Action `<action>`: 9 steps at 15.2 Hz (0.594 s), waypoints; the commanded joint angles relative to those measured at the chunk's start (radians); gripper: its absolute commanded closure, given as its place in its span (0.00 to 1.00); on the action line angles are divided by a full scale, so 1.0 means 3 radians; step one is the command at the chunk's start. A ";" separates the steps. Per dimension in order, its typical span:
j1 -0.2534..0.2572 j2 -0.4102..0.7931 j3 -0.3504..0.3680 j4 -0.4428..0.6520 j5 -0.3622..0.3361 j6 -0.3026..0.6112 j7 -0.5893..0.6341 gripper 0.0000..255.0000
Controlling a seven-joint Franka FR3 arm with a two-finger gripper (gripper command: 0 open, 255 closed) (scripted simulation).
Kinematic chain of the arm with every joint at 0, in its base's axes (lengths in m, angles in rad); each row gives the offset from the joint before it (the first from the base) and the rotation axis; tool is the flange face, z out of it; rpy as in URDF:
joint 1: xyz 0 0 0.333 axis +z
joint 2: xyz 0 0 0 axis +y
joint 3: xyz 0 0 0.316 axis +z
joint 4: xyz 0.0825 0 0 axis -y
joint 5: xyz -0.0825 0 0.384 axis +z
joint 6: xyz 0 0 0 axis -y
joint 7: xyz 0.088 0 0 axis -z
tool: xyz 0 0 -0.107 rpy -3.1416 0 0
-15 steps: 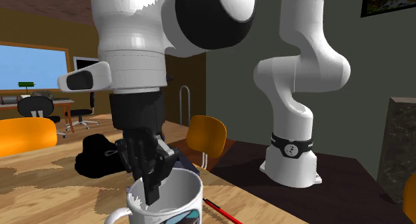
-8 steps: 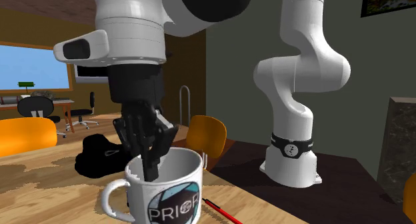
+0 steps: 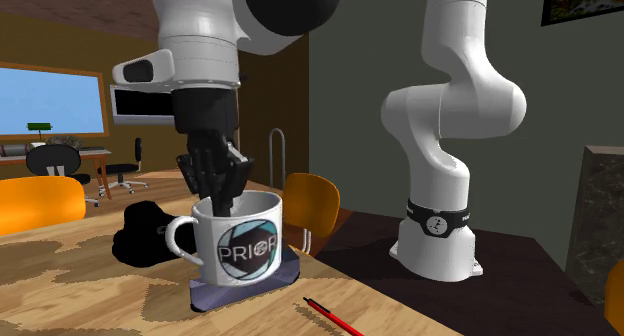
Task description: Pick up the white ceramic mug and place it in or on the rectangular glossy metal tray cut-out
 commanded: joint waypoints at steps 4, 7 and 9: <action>-0.0215 -0.0038 -0.0272 0.0016 -0.0108 -0.0040 -0.0414 1.00; -0.0329 -0.0017 -0.0440 0.0077 -0.0140 -0.0073 -0.0677 1.00; -0.0398 0.0019 -0.0554 0.0137 -0.0143 -0.0095 -0.0864 1.00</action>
